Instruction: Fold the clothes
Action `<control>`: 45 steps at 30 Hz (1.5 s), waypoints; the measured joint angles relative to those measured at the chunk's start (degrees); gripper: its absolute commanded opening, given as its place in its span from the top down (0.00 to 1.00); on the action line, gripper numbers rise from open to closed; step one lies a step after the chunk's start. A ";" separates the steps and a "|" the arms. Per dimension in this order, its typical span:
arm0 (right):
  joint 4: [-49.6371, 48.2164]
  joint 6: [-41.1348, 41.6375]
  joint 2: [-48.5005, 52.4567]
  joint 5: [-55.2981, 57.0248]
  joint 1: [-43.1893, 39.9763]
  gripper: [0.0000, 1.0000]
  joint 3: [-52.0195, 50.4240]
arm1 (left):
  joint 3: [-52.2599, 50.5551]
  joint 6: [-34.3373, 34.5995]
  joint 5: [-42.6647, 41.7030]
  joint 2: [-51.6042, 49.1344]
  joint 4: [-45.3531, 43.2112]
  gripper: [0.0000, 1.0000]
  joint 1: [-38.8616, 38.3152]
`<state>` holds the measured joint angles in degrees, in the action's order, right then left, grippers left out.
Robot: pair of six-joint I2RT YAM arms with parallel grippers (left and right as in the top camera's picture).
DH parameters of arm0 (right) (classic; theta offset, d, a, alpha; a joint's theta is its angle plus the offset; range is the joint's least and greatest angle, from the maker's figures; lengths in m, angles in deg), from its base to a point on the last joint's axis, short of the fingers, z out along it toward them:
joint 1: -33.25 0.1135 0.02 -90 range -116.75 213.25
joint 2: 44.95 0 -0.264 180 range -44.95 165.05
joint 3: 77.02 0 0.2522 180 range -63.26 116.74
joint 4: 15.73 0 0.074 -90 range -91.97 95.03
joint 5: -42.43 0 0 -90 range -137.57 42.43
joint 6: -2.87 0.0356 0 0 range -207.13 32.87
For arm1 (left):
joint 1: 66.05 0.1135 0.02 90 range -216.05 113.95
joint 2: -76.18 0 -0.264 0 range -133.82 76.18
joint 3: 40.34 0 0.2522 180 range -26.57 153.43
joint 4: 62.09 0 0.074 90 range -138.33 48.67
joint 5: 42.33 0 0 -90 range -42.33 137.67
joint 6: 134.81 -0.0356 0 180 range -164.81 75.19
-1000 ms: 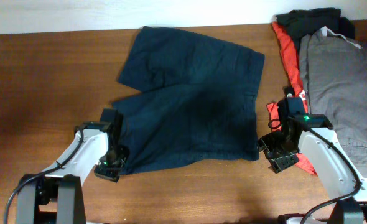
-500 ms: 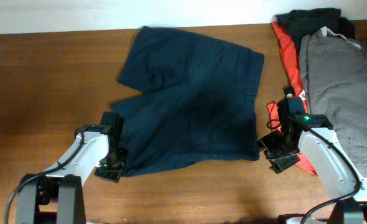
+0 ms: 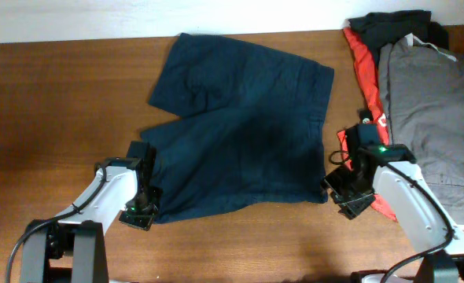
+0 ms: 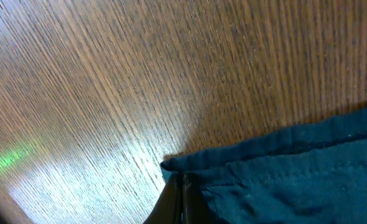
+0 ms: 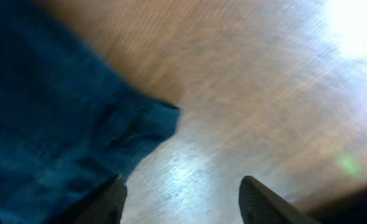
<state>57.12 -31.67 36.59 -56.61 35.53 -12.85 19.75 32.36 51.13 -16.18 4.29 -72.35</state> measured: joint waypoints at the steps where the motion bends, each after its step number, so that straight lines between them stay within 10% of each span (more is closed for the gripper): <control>1: -1.09 -0.35 0.15 -0.02 1.14 0.35 0.00 | 0.00 0.00 0.00 0.00 0.00 0.99 0.00; 18: -8.98 10.60 12.33 1.09 7.30 0.37 0.00 | -0.02 0.00 0.00 0.00 -0.20 0.99 0.00; 23: -10.91 9.84 14.10 0.92 6.69 0.96 0.02 | -0.04 -0.02 -0.02 0.00 -0.57 0.99 0.00; 45: 2.58 -10.47 3.19 1.97 5.95 0.96 6.86 | 11.30 -11.39 4.98 10.29 5.09 0.99 1.44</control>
<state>59.70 -42.14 39.78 -54.64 41.48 -5.98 31.05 20.97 56.11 -5.89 9.38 -70.91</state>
